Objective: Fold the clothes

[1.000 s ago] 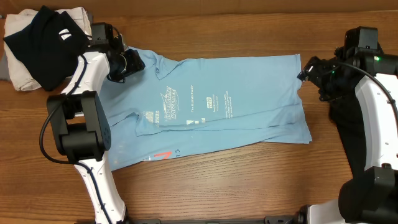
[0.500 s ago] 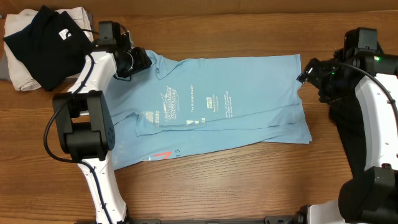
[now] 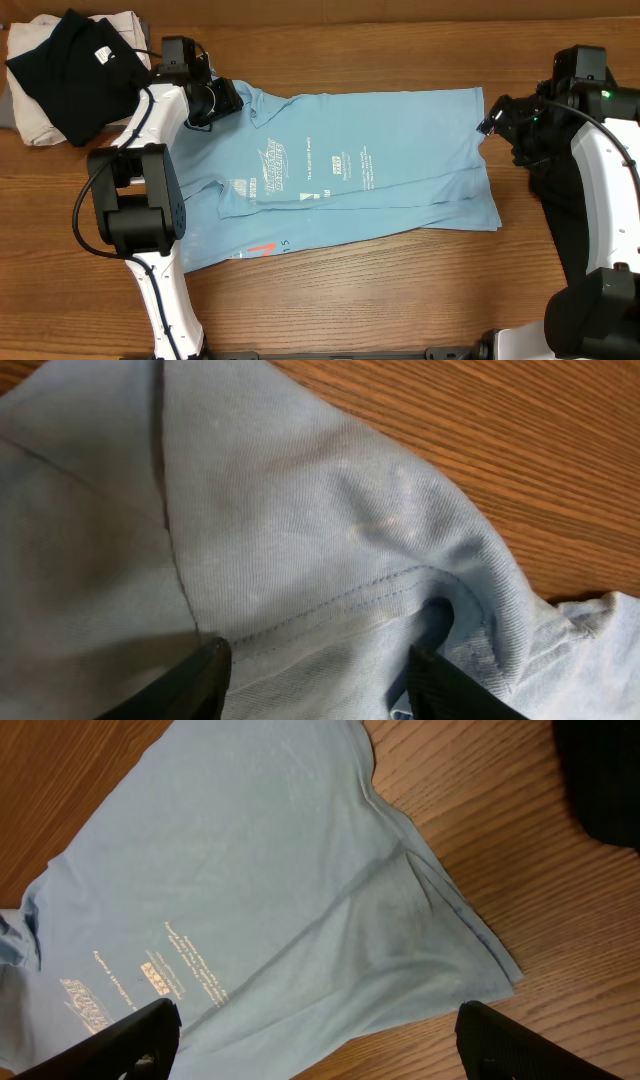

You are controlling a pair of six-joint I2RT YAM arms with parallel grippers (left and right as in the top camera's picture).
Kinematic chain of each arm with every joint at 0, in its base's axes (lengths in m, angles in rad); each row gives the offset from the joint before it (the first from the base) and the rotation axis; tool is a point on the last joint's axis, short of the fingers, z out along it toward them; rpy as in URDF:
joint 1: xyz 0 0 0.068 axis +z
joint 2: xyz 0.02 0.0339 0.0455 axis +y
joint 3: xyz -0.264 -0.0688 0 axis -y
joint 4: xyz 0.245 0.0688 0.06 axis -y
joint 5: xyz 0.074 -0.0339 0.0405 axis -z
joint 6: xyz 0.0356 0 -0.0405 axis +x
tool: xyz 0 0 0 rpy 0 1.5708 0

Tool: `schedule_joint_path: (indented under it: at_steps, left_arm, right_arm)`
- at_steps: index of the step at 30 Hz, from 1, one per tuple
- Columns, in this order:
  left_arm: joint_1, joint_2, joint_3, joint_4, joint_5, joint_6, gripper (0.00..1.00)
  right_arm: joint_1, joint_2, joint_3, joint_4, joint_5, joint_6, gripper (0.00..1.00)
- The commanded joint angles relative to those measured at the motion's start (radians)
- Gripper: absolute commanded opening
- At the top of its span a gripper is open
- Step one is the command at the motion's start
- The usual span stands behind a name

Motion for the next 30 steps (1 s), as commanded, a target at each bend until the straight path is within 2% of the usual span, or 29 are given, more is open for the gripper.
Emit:
schedule_joint_path:
  at_steps: [1, 30]
  left_arm:
    - [0.018, 0.017, 0.028, 0.008, -0.016, -0.018, 0.56]
    - [-0.007, 0.029, 0.028, 0.002, -0.026, -0.026, 0.54]
  right_arm:
    - [0.001, 0.003, 0.014, -0.002, -0.005, -0.006, 0.91]
    - [0.001, 0.003, 0.014, -0.002, 0.006, -0.006, 0.92]
